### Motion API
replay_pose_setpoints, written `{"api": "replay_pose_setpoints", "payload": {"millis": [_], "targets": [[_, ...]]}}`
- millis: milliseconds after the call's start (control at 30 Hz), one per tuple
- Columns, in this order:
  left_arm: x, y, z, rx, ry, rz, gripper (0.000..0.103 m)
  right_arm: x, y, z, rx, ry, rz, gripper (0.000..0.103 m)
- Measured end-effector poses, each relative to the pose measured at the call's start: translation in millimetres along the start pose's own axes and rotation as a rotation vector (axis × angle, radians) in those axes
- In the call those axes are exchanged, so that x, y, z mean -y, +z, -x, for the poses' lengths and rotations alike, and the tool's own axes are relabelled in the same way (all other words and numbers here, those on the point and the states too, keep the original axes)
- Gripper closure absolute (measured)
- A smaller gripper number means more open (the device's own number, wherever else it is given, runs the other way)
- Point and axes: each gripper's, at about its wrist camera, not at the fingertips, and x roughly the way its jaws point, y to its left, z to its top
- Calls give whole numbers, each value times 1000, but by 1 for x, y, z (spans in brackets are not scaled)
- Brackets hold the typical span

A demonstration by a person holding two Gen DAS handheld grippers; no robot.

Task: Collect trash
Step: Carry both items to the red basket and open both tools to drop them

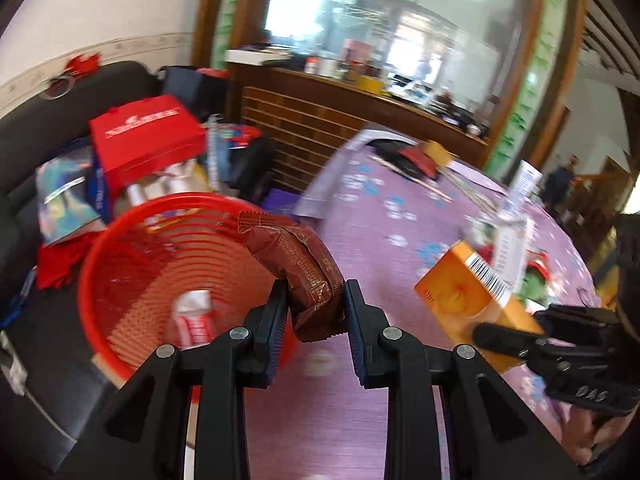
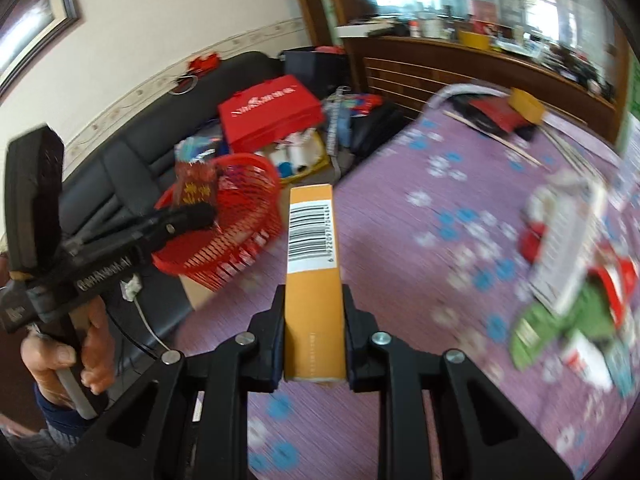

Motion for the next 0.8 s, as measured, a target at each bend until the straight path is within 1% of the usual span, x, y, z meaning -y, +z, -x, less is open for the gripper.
{"api": "replay_pose_setpoints", "payload": {"millis": [167, 233, 267, 300, 333, 367, 400, 467, 533, 600, 733, 800], "targets": [[-40, 7, -11, -11, 62, 64, 0, -36, 40, -36, -21, 70, 34, 79], [-54, 9, -19, -16, 79, 78, 0, -49, 57, -57, -32, 95, 44, 79], [-62, 10, -22, -23, 98, 91, 0, -52, 63, -64, -28, 121, 42, 79], [-67, 11, -26, -34, 113, 105, 0, -55, 67, -72, -29, 134, 38, 71], [-71, 12, -30, -47, 118, 125, 0, -55, 70, -78, -37, 127, 35, 56], [-76, 11, -30, -54, 111, 151, 0, -54, 74, -83, -40, 114, 24, 50], [-79, 9, -29, -54, 102, 168, 0, -52, 74, -83, -31, 115, 13, 49], [-80, 3, -21, -29, 93, 176, 0, -44, 69, -75, -8, 136, -6, 49], [-74, -1, -15, -8, 95, 161, 0, -33, 60, -65, 3, 134, -15, 49], [-61, -4, -10, 13, 75, 137, 0, -19, 47, -52, 22, 129, -24, 49], [-26, -6, -14, 19, 22, 75, 0, 14, 14, -20, 59, 81, -54, 49], [-2, -9, -19, 2, -4, 38, 0, 29, -1, -7, 68, 38, -70, 49]]}}
